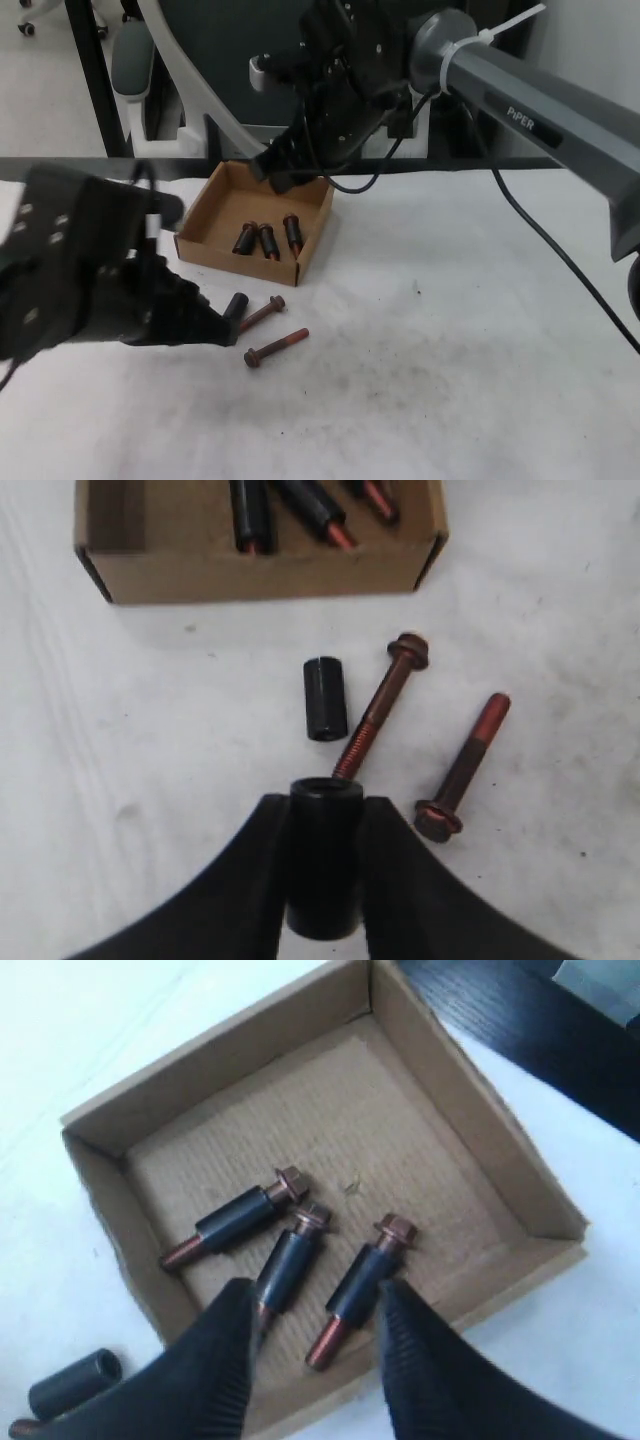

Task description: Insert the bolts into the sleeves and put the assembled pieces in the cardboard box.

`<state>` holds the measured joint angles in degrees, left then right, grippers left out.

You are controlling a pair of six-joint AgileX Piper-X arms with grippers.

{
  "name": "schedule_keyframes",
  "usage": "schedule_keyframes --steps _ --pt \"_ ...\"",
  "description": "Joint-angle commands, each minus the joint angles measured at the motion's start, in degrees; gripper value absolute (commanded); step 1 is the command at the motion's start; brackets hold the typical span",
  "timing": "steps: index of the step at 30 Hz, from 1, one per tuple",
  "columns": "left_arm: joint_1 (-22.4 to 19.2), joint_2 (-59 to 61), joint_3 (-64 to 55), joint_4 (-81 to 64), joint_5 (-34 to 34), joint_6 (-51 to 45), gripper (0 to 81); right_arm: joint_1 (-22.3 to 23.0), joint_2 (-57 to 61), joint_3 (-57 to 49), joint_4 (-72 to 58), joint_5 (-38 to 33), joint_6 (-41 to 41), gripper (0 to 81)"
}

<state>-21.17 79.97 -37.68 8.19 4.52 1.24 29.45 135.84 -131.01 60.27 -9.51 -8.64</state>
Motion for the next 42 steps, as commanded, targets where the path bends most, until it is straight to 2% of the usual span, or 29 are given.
schedule_keyframes --steps 1,10,18,23,28,33,36,38,42 --pt "0.01 -5.98 3.69 -5.70 1.64 -1.98 0.8 0.39 -1.58 -0.15 2.16 -0.73 -1.52 37.7" --pt "0.01 -20.15 11.25 -7.64 2.93 -3.03 0.8 3.66 -3.65 -0.15 7.10 -0.73 -5.95 37.7" --pt "0.01 -29.53 15.11 -7.38 2.93 -3.03 0.8 5.90 -4.02 -0.15 16.71 -0.62 -11.63 37.7" --pt "0.01 -33.98 17.01 -6.94 3.03 -3.03 0.8 6.56 -4.72 -0.15 23.31 -0.73 -15.43 32.5" --pt "0.01 -37.16 19.29 -7.20 2.93 -3.03 0.8 7.22 -6.63 0.59 27.43 -5.25 -18.44 29.4" --pt "0.01 -38.65 20.29 -7.19 3.01 -3.03 0.8 8.68 -11.95 8.80 22.95 -6.04 -18.99 29.4" --pt "0.01 -38.61 20.29 -7.19 5.14 -3.88 0.8 9.61 -16.47 16.51 17.95 -2.93 -20.09 29.4" --pt "0.01 -38.61 20.68 -7.33 7.79 -3.87 0.8 10.07 -19.39 22.68 13.27 -0.62 -21.17 29.4" --pt "0.01 -38.61 23.65 -14.66 16.30 -2.43 0.8 10.43 -23.67 34.14 2.62 -0.61 -23.12 29.4"
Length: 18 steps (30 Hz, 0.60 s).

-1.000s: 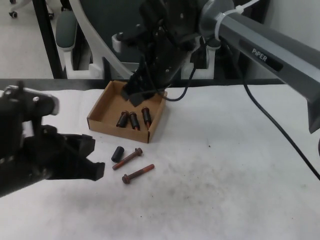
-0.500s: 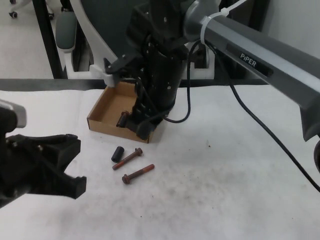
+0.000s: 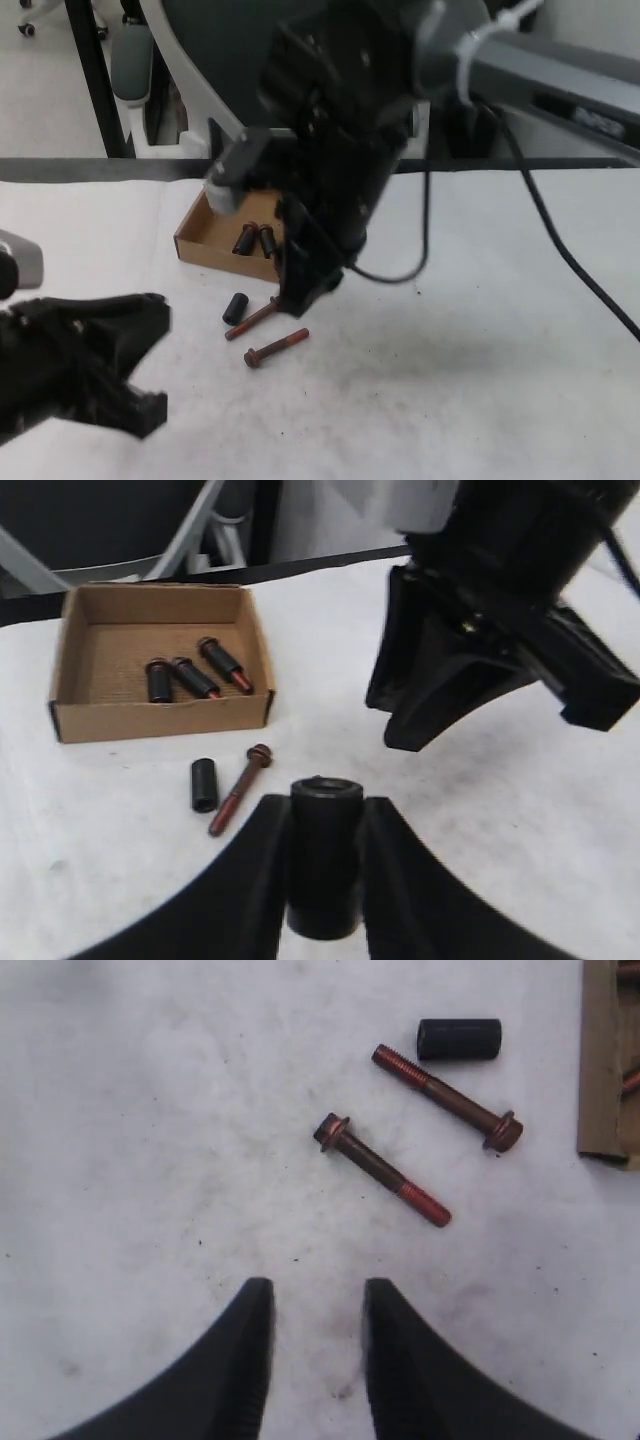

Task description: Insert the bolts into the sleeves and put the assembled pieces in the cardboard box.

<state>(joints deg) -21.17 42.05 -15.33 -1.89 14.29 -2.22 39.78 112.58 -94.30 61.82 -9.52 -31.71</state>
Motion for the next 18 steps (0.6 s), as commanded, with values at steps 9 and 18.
schedule_keyframes --steps 9,18 --pt "0.01 -0.69 10.79 -26.20 17.06 7.45 0.8 0.08 -1.30 7.52 -10.66 7.20 -6.17 29.4" --pt "0.01 -0.69 11.79 -29.06 17.06 8.79 0.8 0.08 -1.12 7.52 -17.68 9.52 -9.88 33.3"
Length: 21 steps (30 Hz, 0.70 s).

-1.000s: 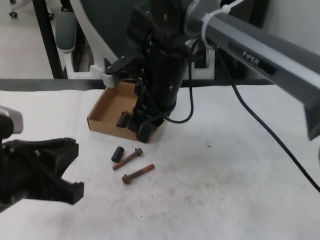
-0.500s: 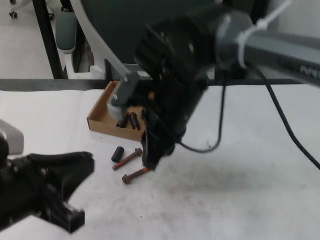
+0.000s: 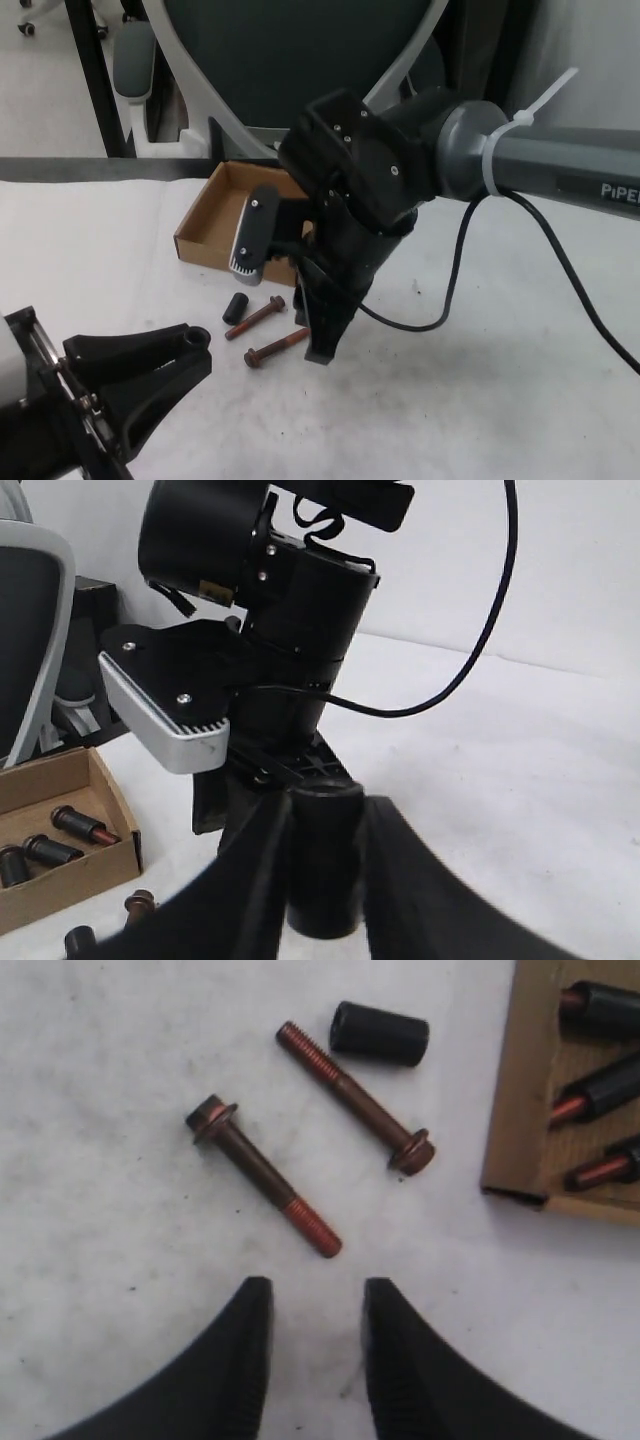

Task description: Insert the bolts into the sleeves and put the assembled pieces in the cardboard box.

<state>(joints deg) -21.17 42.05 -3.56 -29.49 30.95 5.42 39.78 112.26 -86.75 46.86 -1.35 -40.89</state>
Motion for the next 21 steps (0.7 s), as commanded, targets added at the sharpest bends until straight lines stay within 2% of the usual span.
schedule_keyframes --steps 1,5,13,21 --pt "0.01 -0.69 0.03 -1.47 0.40 1.29 0.8 0.08 -0.53 -0.18 -3.05 2.01 -0.70 36.3" --pt "0.01 -0.69 0.03 -1.63 0.40 1.65 0.8 0.25 1.96 -1.99 -2.35 4.09 -1.58 44.2" --pt "0.01 -0.69 0.03 -1.63 0.40 3.24 0.8 2.99 6.20 -3.27 0.28 8.37 -10.87 43.8" --pt "0.01 -0.69 0.03 -1.63 0.40 3.24 0.8 5.30 7.03 -3.27 -1.67 8.81 -14.60 43.8"
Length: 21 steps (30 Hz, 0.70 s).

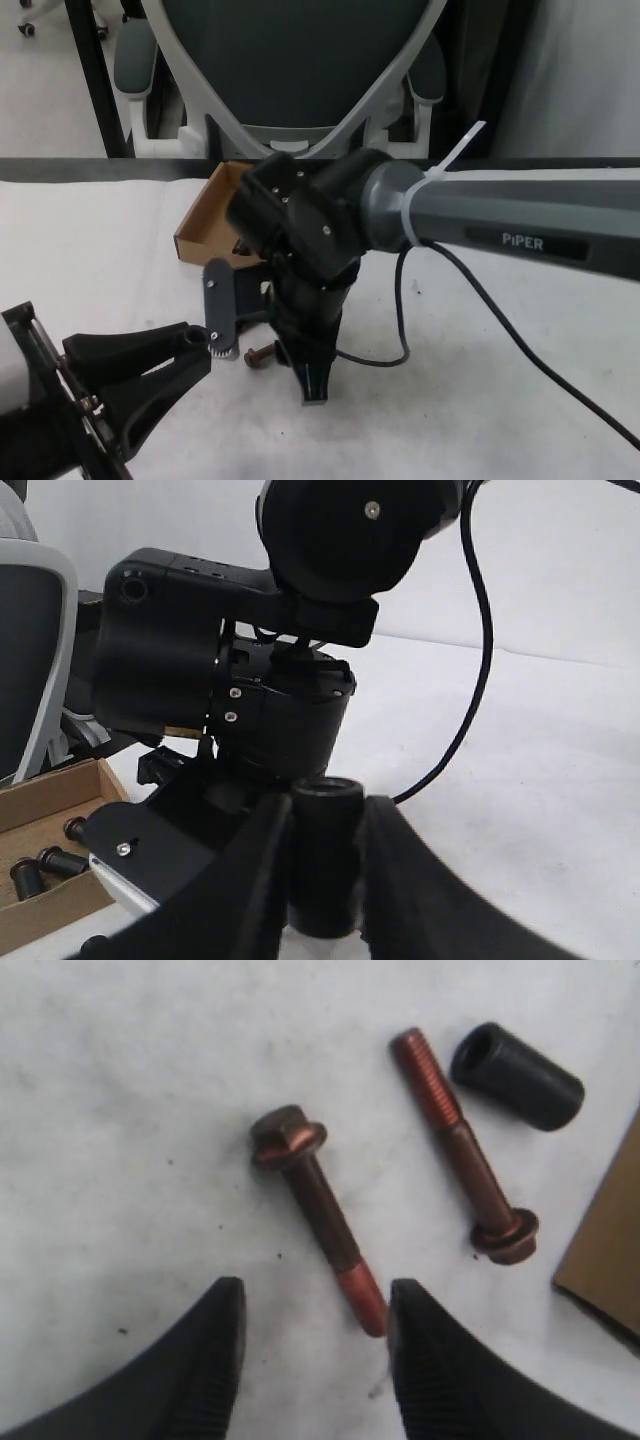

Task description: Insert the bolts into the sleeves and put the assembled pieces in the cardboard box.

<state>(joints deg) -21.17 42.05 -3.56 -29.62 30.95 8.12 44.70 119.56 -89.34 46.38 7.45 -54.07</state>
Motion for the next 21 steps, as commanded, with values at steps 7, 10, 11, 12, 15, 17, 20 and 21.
schedule_keyframes --steps 7,10,11,12,15,17,20,21 --pt "0.01 -0.69 0.03 -1.49 0.40 0.54 0.8 0.99 -0.27 -0.69 -3.53 -0.59 -1.82 43.8" --pt "0.01 -0.69 0.03 -1.49 0.40 0.54 0.8 0.99 0.27 -0.69 -3.39 -0.90 -1.82 43.8" --pt "0.01 -0.69 0.03 -1.49 0.40 0.54 0.8 0.99 0.35 -0.69 -3.39 -1.09 -1.82 43.8" --pt "0.01 -0.69 0.03 -1.49 0.40 0.54 0.8 1.09 0.64 -0.69 -3.24 -1.68 -1.82 43.8" --pt "0.01 -0.69 0.03 -1.49 0.40 0.54 0.8 1.32 1.28 -0.69 -3.26 -2.63 -1.82 43.8" --pt "0.01 -0.69 0.03 -1.49 0.40 0.54 0.8 1.53 1.84 -0.69 -3.26 -2.62 -1.82 43.8" --pt "0.01 -0.69 0.03 -1.49 0.40 0.54 0.8 1.79 2.86 -0.69 -3.26 -2.62 -2.06 43.8" --pt "0.01 -0.69 0.03 -1.49 0.40 0.54 0.8 1.72 3.08 -0.69 -3.26 -2.62 -2.05 43.8"
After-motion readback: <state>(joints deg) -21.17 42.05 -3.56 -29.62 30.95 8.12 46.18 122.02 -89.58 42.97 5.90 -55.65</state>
